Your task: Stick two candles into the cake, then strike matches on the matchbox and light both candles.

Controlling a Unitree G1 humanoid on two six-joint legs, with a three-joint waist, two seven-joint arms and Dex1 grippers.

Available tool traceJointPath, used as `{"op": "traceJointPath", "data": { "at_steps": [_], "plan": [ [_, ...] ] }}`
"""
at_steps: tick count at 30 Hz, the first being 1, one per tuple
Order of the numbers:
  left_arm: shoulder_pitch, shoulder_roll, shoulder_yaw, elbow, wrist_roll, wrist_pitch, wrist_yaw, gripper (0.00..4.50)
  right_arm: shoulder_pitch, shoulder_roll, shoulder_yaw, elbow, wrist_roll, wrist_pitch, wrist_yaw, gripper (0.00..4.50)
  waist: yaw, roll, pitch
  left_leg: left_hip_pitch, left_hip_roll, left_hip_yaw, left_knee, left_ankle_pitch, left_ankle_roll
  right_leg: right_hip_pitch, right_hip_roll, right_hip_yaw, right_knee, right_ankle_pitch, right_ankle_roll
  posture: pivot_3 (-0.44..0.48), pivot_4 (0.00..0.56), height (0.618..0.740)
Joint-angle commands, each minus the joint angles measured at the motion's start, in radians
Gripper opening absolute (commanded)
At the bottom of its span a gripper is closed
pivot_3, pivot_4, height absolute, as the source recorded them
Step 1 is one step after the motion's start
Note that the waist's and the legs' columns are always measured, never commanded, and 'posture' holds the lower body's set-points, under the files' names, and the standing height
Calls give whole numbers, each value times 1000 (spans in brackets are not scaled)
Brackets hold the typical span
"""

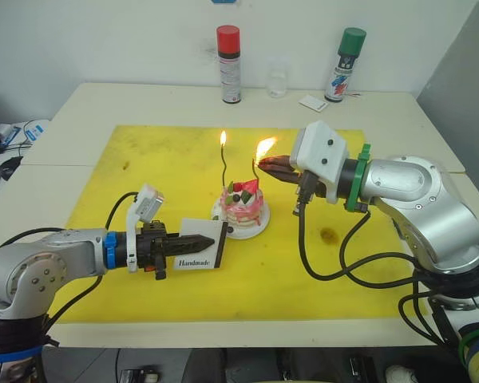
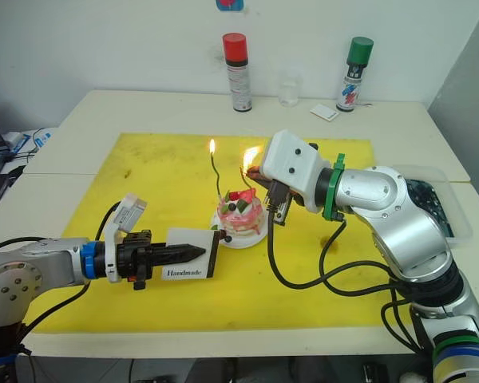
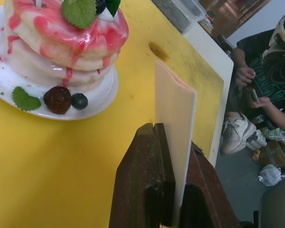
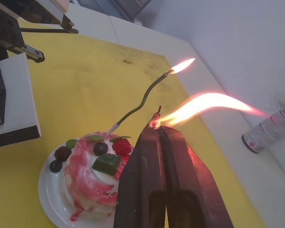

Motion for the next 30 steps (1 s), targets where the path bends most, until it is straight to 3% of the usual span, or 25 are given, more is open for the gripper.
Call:
{"op": "traceJointPath", "data": {
  "at_steps": [1,30],
  "plan": [
    [-13,-4,6,-25,-2,-17,-2,0,-23,4,-16,-20,-10,-16,-11,20,0,0,0,0,0,0,0,0,0,0,0,0,0,0,0,0,150,740],
    [-36,-9,-5,-14,9,-15,-10,0,-16,3,-22,-38,26,-5,16,20,0,0,0,0,0,0,0,0,0,0,0,0,0,0,0,0,150,740]
  ]
}}
